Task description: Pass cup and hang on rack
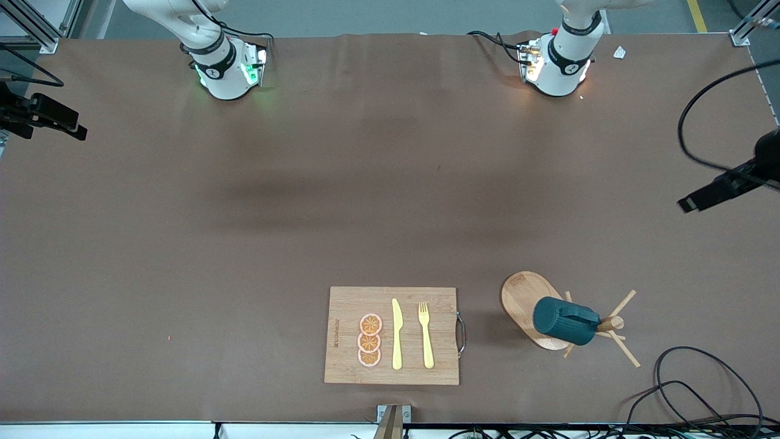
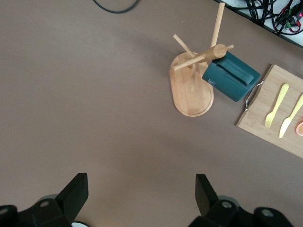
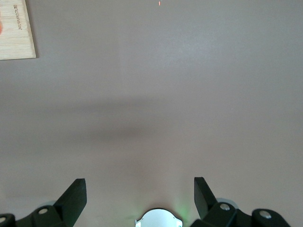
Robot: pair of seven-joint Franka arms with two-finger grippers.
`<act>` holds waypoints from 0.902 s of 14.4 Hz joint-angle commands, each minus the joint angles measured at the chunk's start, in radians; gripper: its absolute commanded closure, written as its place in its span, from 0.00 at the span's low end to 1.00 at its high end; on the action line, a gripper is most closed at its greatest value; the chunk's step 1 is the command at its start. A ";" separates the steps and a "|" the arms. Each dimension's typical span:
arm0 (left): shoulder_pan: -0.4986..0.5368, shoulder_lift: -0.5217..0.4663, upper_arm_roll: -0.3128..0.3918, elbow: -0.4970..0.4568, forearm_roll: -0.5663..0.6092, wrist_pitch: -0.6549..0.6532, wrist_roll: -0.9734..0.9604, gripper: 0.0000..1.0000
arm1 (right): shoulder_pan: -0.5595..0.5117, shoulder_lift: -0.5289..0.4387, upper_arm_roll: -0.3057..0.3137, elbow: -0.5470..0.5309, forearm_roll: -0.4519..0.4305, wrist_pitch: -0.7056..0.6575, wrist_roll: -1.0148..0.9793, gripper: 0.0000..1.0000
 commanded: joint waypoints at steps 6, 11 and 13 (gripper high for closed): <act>0.035 -0.324 0.009 -0.510 0.017 0.210 0.300 0.00 | -0.003 -0.025 0.001 -0.018 0.000 -0.003 0.002 0.00; 0.036 -0.341 0.002 -0.511 0.016 0.176 0.328 0.00 | -0.003 -0.025 0.000 -0.018 0.000 -0.003 0.002 0.00; 0.039 -0.342 0.003 -0.511 0.017 0.175 0.357 0.00 | -0.003 -0.025 0.000 -0.018 0.002 -0.003 0.002 0.00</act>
